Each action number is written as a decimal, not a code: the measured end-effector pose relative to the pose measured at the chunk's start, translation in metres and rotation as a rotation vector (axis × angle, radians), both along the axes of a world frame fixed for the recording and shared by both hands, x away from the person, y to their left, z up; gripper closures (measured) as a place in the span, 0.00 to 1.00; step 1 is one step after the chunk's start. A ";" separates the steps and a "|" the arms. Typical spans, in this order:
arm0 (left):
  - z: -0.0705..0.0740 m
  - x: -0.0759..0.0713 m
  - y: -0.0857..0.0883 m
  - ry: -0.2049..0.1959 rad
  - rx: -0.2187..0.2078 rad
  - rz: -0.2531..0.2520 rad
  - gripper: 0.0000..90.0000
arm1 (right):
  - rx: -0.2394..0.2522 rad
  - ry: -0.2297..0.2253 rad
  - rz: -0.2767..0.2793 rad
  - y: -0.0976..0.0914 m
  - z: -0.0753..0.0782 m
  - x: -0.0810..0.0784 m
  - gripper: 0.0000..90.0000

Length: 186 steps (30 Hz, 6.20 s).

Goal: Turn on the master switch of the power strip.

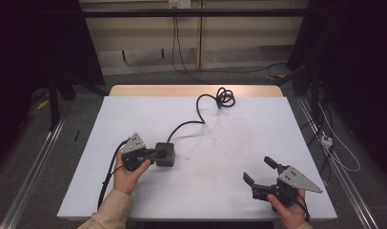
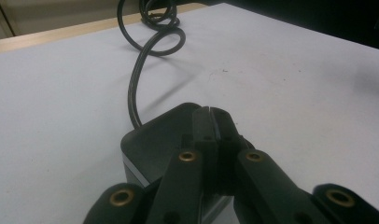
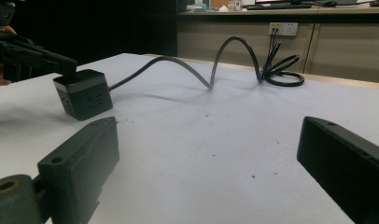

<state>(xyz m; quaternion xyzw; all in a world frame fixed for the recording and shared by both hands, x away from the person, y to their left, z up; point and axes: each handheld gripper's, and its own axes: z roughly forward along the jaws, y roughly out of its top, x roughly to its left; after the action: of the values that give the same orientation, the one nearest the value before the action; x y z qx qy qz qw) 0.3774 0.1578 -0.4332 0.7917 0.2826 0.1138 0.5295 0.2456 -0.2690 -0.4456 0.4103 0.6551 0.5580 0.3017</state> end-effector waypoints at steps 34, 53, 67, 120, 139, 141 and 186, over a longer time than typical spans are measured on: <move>-0.002 -0.001 -0.001 0.017 0.011 0.004 1.00 | -0.002 -0.009 0.003 0.002 0.001 -0.001 0.06; -0.001 -0.002 0.000 0.023 0.011 0.007 1.00 | -0.003 -0.010 0.004 0.002 0.001 0.000 0.06; -0.001 -0.001 0.000 0.031 -0.003 0.014 1.00 | -0.001 -0.008 0.006 0.002 0.001 0.000 0.06; 0.007 -0.002 0.003 0.075 -0.023 0.063 0.34 | 0.000 -0.005 0.014 0.003 0.001 0.002 0.06; 0.008 -0.004 0.003 0.090 -0.016 0.064 0.19 | -0.003 -0.002 0.017 0.005 0.000 0.003 0.06; 0.008 -0.004 0.003 0.083 -0.012 0.059 0.19 | -0.003 -0.003 0.020 0.005 0.000 0.002 0.06; 0.007 -0.017 0.036 0.057 -0.008 0.099 0.08 | -0.007 -0.007 0.014 0.002 0.001 0.001 0.06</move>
<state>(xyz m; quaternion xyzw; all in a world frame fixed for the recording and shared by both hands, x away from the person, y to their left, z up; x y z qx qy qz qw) 0.3603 0.1943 -0.4258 0.7774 0.3371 0.1161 0.5181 0.2470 -0.2666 -0.4449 0.4025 0.6591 0.5592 0.3015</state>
